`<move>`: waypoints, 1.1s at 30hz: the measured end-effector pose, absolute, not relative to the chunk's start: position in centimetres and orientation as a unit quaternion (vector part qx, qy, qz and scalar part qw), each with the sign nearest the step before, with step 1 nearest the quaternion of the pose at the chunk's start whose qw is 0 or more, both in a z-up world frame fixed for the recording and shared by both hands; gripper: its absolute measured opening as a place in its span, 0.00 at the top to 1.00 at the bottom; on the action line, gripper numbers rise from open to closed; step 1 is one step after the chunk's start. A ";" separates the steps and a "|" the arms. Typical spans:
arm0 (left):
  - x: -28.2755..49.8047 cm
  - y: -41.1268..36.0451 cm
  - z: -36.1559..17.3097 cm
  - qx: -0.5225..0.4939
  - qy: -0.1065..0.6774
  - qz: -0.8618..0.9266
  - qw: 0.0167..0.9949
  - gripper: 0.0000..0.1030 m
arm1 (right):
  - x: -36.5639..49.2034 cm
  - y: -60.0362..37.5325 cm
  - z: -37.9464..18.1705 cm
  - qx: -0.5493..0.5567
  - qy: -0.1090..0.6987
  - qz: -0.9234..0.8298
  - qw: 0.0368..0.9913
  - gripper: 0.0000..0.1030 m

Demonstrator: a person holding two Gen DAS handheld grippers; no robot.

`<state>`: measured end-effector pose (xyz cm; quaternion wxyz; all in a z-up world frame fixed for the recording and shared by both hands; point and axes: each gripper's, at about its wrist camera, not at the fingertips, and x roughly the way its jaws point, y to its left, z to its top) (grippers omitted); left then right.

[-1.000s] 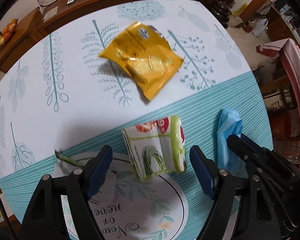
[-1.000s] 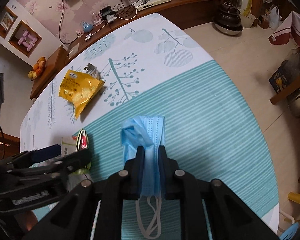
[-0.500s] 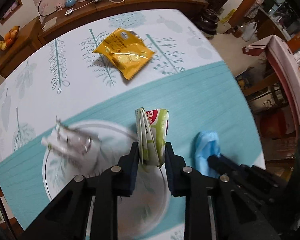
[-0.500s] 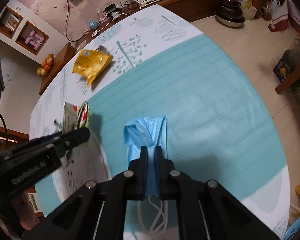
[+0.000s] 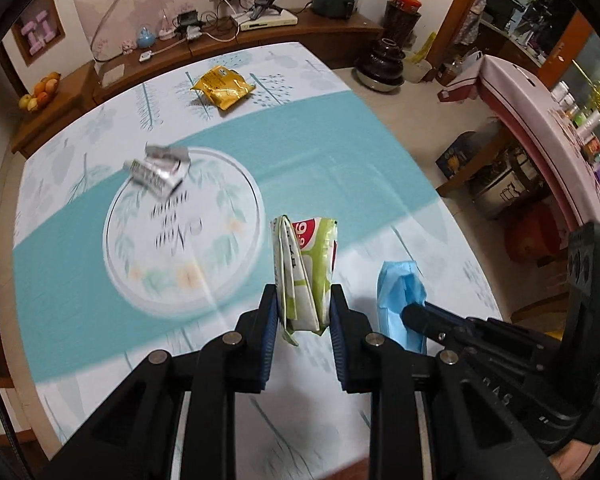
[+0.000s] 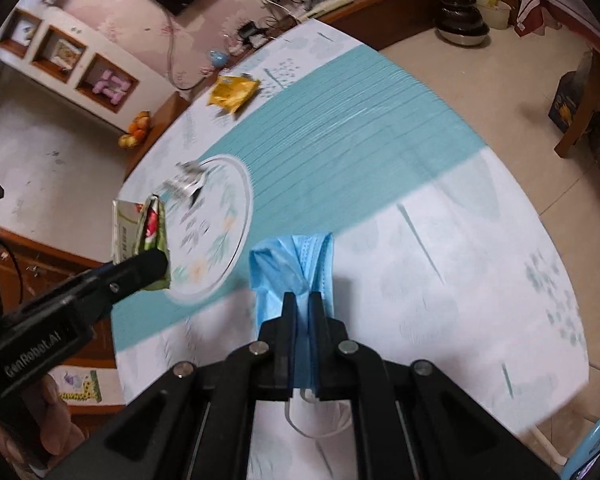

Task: Collect trash
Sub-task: 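Carry mask and packet down to the black bin and open both tools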

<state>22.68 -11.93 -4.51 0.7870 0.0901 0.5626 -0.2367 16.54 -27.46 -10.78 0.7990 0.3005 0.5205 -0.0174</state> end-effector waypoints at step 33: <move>-5.9 -5.5 -18.2 0.088 0.613 -0.177 0.765 0.77 | -8.8 -23.0 -20.8 0.313 0.625 0.029 0.714 0.95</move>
